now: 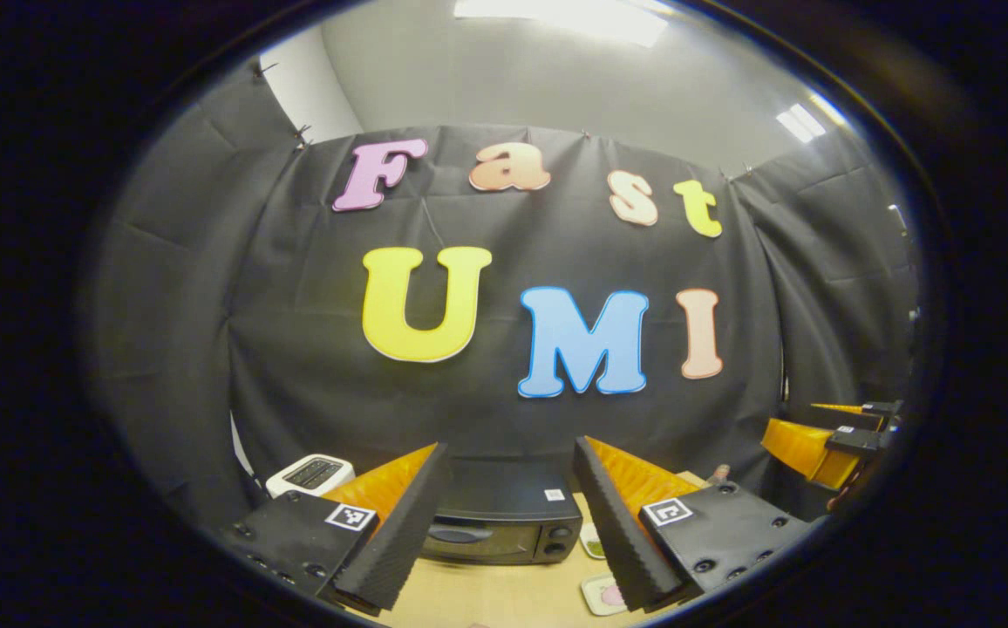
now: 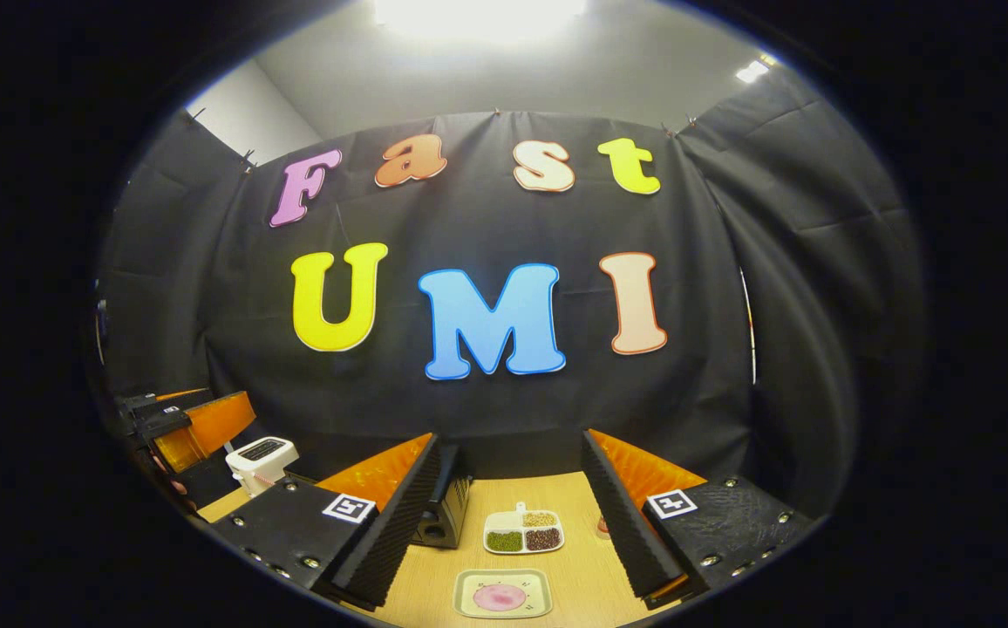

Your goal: Open the electric oven with the left hand, put the food in, and close the electric oven.

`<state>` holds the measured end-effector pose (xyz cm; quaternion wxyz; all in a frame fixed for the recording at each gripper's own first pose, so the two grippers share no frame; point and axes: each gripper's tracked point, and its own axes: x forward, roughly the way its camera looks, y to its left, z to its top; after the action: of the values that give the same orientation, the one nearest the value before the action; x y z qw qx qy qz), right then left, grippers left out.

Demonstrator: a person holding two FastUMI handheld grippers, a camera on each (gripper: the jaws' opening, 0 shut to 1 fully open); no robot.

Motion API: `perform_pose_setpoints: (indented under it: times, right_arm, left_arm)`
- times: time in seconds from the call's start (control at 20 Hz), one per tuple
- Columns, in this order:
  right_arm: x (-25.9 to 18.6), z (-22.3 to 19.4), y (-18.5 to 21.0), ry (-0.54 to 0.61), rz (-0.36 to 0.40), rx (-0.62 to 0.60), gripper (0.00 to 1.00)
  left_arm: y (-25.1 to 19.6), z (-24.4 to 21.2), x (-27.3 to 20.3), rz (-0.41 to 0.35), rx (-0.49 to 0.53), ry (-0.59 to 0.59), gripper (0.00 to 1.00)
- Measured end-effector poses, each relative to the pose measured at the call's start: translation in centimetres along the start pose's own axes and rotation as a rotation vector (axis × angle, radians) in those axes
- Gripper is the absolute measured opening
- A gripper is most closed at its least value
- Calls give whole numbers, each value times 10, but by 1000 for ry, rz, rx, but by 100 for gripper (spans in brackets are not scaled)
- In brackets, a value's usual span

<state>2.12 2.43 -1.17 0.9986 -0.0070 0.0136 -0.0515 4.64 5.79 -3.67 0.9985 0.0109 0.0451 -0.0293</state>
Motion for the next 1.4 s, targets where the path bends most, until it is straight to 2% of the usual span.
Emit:
perform_pose_setpoints:
  times: [0.25, 0.4, 0.5, 0.55, 0.85, 0.9, 1.05, 1.1, 1.15, 1.25, 1.3, 1.35, 1.4]
  right_arm:
    - [7, -25, 2, 87, -9, 2, 98]
    - [10, -33, 0, 113, -19, -3, 98]
    - [12, -41, -2, 130, -33, -1, 98]
    - [12, -44, -3, 136, -40, 0, 98]
    - [13, -57, -17, 173, -105, -4, 98]
    - [13, -57, -20, 175, -120, -7, 98]
    - [12, -57, -28, 174, -153, 0, 98]
    - [13, -57, -29, 174, -160, 1, 98]
    - [12, -57, -30, 173, -164, 1, 98]
    - [13, -57, -30, 171, -167, -3, 98]
    - [14, -57, -29, 170, -165, -4, 98]
    - [14, -58, -27, 171, -161, -3, 98]
    - [16, -58, -25, 171, -156, 0, 98]
  left_arm:
    - [16, -62, 53, -21, 8, 148, 99]
    - [34, -104, 86, 4, -4, 226, 99]
    - [41, -132, 104, 6, 0, 276, 96]
    - [47, -145, 113, 7, 4, 298, 99]
    - [70, -213, 167, 8, 34, 400, 100]
    - [72, -221, 172, 11, 39, 416, 96]
    - [75, -240, 179, 17, 47, 450, 96]
    - [76, -245, 181, 19, 53, 457, 100]
    - [78, -248, 181, 22, 58, 465, 92]
    - [77, -249, 180, 11, 67, 455, 100]
    - [77, -249, 177, 11, 69, 451, 96]
    - [77, -250, 183, 13, 65, 444, 100]
    - [76, -250, 182, 15, 61, 440, 96]
